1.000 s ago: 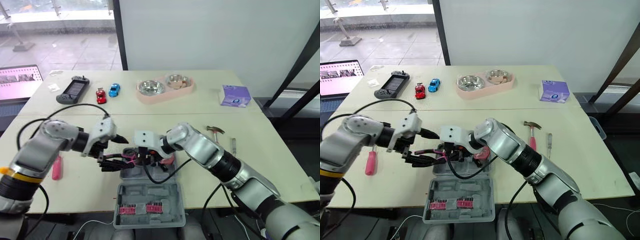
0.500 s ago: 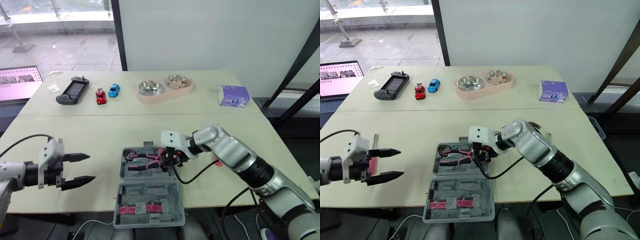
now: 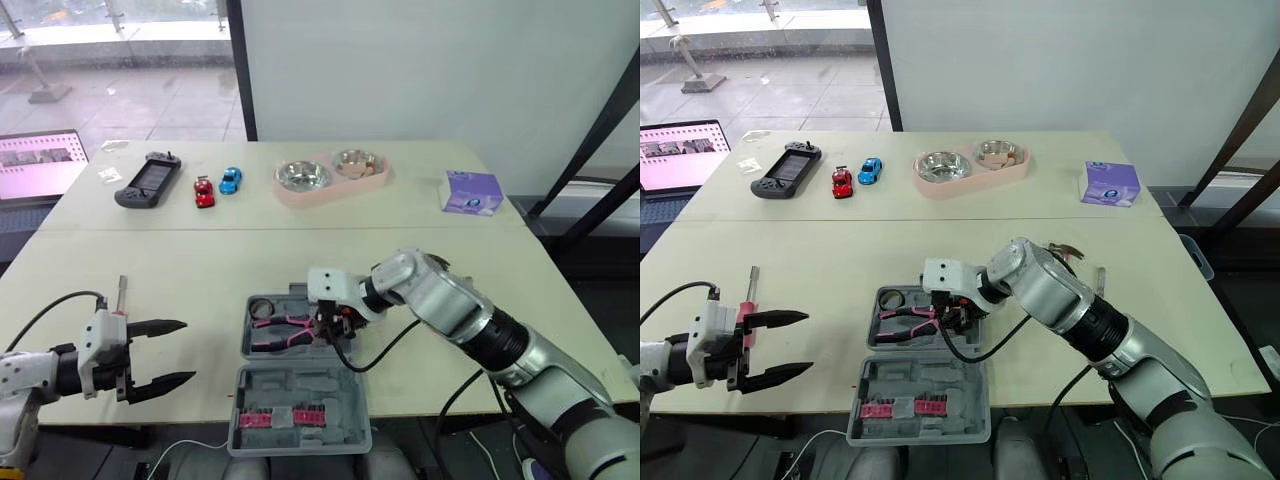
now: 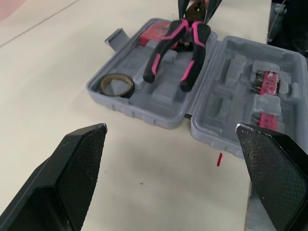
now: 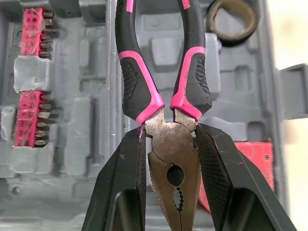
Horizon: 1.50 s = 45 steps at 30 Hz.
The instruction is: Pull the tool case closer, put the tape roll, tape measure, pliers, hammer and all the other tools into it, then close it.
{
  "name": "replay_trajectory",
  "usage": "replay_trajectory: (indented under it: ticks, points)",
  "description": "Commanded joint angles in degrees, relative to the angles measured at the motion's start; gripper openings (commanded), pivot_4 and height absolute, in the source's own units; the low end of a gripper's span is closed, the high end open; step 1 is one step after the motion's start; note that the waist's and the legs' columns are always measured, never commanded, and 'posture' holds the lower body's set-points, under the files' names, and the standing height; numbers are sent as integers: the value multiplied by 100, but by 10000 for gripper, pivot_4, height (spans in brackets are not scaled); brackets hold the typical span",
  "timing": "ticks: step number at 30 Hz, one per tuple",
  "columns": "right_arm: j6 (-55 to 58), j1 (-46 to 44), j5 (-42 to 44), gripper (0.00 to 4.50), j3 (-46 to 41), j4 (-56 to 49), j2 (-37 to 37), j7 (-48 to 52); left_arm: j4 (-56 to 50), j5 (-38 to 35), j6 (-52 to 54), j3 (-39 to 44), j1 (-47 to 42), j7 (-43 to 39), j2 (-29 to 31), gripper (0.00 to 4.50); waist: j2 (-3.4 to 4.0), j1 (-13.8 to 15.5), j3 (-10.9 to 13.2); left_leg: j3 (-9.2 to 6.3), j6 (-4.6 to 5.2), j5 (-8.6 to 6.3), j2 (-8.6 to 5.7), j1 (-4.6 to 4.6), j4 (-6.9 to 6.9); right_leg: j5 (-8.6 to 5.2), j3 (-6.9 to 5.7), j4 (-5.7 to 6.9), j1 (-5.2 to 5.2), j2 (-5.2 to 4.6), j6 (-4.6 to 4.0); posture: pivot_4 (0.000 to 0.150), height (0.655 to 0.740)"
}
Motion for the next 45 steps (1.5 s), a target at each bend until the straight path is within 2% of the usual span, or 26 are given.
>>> replay_trajectory:
  ticks: [1, 7, 25, 35, 45]
  points:
    - [260, -235, 53, 10135, 36, -243, 25, 33, -71, -55, -83, -48, -53, -1, 8, 45000, 0, -1, 0, 0, 0, 0, 0, 0, 0, 0, 0, 0, 0, 0, 0, 1500, 7387]
    - [397, -424, 25, 10135, 125, -2, 155, -115, -128, -69, -84, -177, -46, 19, -27, 45000, 0, -6, 0, 0, 0, 0, 0, 0, -1, 0, 0, 1, 0, 0, 0, 1500, 7387]
    - [-104, -569, -323, 10135, 579, 970, 568, -226, -231, -109, -1, -262, -126, 182, -34, 45000, 1, -8, 0, 0, 0, 0, 0, 0, -2, 0, 0, 1, 0, 0, 1, 1500, 7387]
    - [-237, -604, -336, 10135, 455, 1391, 1002, -334, -214, -99, 18, -303, -165, 250, -25, 45000, 1, -15, 0, 0, 0, 0, 0, 1, -2, 0, -1, 3, 0, 0, 1, 1500, 7387]
    - [-330, -536, -357, 10135, 429, 1523, 1052, -346, -140, -65, -23, -350, -195, 288, -11, 45000, 1, -67, 0, 0, 0, 0, 0, 3, -2, 0, -1, 7, 0, 0, 1, 1500, 7387]
